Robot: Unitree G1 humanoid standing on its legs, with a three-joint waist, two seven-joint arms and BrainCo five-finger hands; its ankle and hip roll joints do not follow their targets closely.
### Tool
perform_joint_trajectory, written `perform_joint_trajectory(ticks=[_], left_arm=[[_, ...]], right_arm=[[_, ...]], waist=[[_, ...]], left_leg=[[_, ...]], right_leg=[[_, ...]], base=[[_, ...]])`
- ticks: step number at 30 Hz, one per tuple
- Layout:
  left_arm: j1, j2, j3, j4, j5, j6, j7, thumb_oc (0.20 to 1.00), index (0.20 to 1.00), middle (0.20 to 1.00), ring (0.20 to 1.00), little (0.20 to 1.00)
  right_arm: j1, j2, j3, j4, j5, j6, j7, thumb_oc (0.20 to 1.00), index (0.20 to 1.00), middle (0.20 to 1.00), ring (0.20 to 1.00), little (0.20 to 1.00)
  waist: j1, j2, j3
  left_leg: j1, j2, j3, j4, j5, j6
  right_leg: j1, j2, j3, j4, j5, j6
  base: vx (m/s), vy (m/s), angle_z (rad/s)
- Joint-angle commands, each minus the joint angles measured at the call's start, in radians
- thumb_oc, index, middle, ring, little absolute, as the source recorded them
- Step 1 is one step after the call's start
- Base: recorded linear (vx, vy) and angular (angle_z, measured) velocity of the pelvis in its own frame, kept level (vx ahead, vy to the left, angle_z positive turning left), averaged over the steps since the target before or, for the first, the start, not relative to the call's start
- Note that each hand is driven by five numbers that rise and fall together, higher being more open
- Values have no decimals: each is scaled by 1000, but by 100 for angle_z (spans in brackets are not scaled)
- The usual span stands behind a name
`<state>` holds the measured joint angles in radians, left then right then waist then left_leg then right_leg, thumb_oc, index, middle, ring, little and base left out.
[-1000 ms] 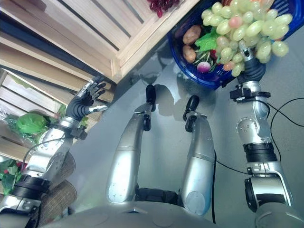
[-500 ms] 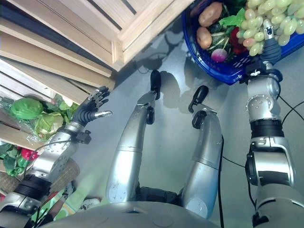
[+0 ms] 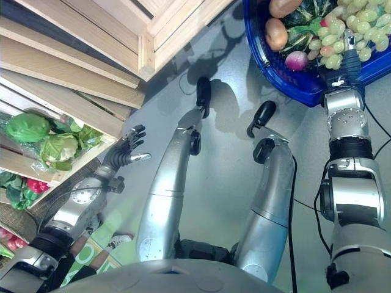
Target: Pick up fruits and vegetables into the basket
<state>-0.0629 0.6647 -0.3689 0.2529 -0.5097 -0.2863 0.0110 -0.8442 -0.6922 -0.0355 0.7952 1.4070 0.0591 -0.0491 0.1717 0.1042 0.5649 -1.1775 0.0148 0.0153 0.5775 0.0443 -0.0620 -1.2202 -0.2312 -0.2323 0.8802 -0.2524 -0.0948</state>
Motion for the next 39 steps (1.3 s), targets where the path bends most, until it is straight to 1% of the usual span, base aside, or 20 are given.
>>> perform_joint_trajectory(ticks=[1,3,4,5,6,8,9,10,11,12,14,15,18,20,23,26,29,31,36,39], left_arm=[[63,-37,10,-1,5,-27,38,1000,1000,1000,1000,1000],[64,-29,11,-17,8,-20,38,1000,1000,1000,1000,1000],[65,-28,11,-19,9,-20,39,1000,1000,1000,1000,1000],[67,-26,9,-24,10,-22,41,1000,1000,1000,1000,1000],[68,-25,8,-26,11,-24,42,1000,1000,1000,1000,1000],[73,-22,7,-35,23,-31,50,1000,1000,1000,1000,1000],[75,-23,6,-37,23,-34,51,1000,1000,1000,1000,1000],[78,-23,6,-41,24,-38,52,1000,1000,1000,1000,1000],[84,-24,4,-45,30,-47,57,1000,1000,1000,1000,1000],[89,-26,4,-47,35,-54,59,1000,1000,1000,1000,1000],[98,-32,3,-48,50,-74,62,1000,1000,1000,1000,1000],[105,-40,1,-48,66,-96,69,1000,1000,1000,1000,1000],[120,-59,-5,-70,77,-132,56,1000,1000,1000,1000,1000],[128,-64,-7,-78,74,-138,37,1000,1000,1000,1000,1000],[145,-84,-16,-93,125,-155,31,1000,1000,1000,1000,1000],[158,-107,-22,-105,145,-156,47,1000,1000,1000,1000,1000],[173,-126,-24,-106,141,-169,54,1000,1000,1000,1000,1000],[174,-136,-22,-109,136,-169,53,1000,1000,1000,1000,1000],[190,-141,-10,-137,138,-176,37,1000,1000,1000,1000,1000],[188,-143,3,-158,135,-203,50,1000,1000,1000,1000,1000]], right_arm=[[61,-130,-8,14,50,8,44,200,200,200,200,200],[65,-133,-10,24,37,4,50,200,200,200,200,200],[65,-134,-11,25,26,-10,43,580,580,580,580,580],[66,-134,-11,25,7,-38,16,1000,1000,1000,1000,1000],[66,-136,-12,25,-6,-56,5,1000,1000,1000,1000,1000],[64,-143,-6,23,-175,-147,-44,1000,1000,1000,1000,1000],[62,-145,-4,17,-214,-168,-61,1000,1000,1000,1000,1000],[59,-147,0,7,-273,-200,-95,1000,1000,1000,1000,1000],[54,-153,3,-10,-374,-254,-158,1000,1000,1000,1000,1000],[56,-150,3,-26,-414,-279,-192,1000,1000,1000,1000,1000],[56,-151,0,-64,-478,-298,-265,1000,1000,1000,1000,1000],[77,-139,-12,-109,-545,-314,-342,1000,1000,1000,1000,1000],[154,-97,-30,-232,-664,-339,-451,1000,1000,1000,1000,1000],[198,-78,-37,-295,-706,-338,-479,1000,1000,1000,1000,1000],[334,-4,-40,-462,-745,-344,-523,1000,1000,1000,1000,1000],[457,61,-16,-586,-804,-387,-554,1000,1000,1000,1000,1000],[576,144,22,-692,-881,-449,-576,1000,1000,1000,1000,1000],[613,174,41,-723,-905,-473,-582,1000,1000,1000,1000,1000],[720,208,73,-795,-988,-526,-582,1000,1000,1000,1000,1000],[758,208,94,-825,-1049,-540,-586,1000,1000,1000,1000,1000]], waist=[[-26,147,-45],[-25,145,-45],[-25,145,-45],[-26,143,-45],[-26,142,-45],[-27,139,-45],[-27,138,-45],[-28,138,-45],[-29,138,-45],[-30,137,-45],[-34,134,-45],[-43,130,-45],[-63,120,-45],[-72,114,-45],[-102,93,-45],[-130,68,-45],[-163,38,-45],[-176,26,-45],[-202,-2,-45],[-216,-19,-45]], left_leg=[[26,-55,34,35,-125,96],[33,-54,32,31,-124,96],[35,-53,32,30,-124,96],[39,-52,31,28,-124,95],[42,-52,31,27,-125,95],[59,-50,31,20,-126,96],[63,-50,31,17,-126,96],[69,-49,31,14,-126,96],[81,-47,34,9,-126,96],[90,-46,35,4,-126,96],[108,-46,36,-6,-126,96],[133,-44,42,-16,-127,95],[188,-42,58,-34,-130,94],[211,-41,66,-41,-132,93],[269,-35,88,-60,-135,91],[326,-31,108,-89,-134,91],[392,-26,129,-109,-141,89],[415,-23,139,-113,-146,89],[493,-13,160,-124,-158,89],[547,-6,174,-129,-167,89]], right_leg=[[-10,76,16,-37,77,81],[-2,77,14,-45,80,81],[-1,78,14,-46,81,81],[4,78,12,-50,83,82],[8,79,12,-54,84,82],[28,81,7,-72,91,82],[33,82,6,-76,92,82],[39,84,6,-82,94,81],[50,85,5,-90,96,81],[59,87,4,-96,97,81],[77,92,5,-108,97,79],[100,97,6,-120,97,79],[152,109,10,-148,97,76],[172,111,12,-157,97,75],[227,119,16,-192,106,78],[282,129,17,-229,114,81],[348,138,22,-260,119,88],[373,140,24,-272,121,91],[451,147,32,-293,115,97],[504,152,36,-301,106,101]], base=[[-29,-32,1],[-31,-35,0],[0,0,0],[0,0,0],[-33,-24,-1],[-34,-16,0],[0,0,0],[-35,29,0],[-39,34,-1],[-47,42,-3],[-49,58,-5],[-53,88,-4],[-51,108,-10],[-35,85,-11],[-44,90,-8],[-36,76,-9],[-26,65,-17],[-24,42,-11],[-23,43,-13],[-8,27,-11]])
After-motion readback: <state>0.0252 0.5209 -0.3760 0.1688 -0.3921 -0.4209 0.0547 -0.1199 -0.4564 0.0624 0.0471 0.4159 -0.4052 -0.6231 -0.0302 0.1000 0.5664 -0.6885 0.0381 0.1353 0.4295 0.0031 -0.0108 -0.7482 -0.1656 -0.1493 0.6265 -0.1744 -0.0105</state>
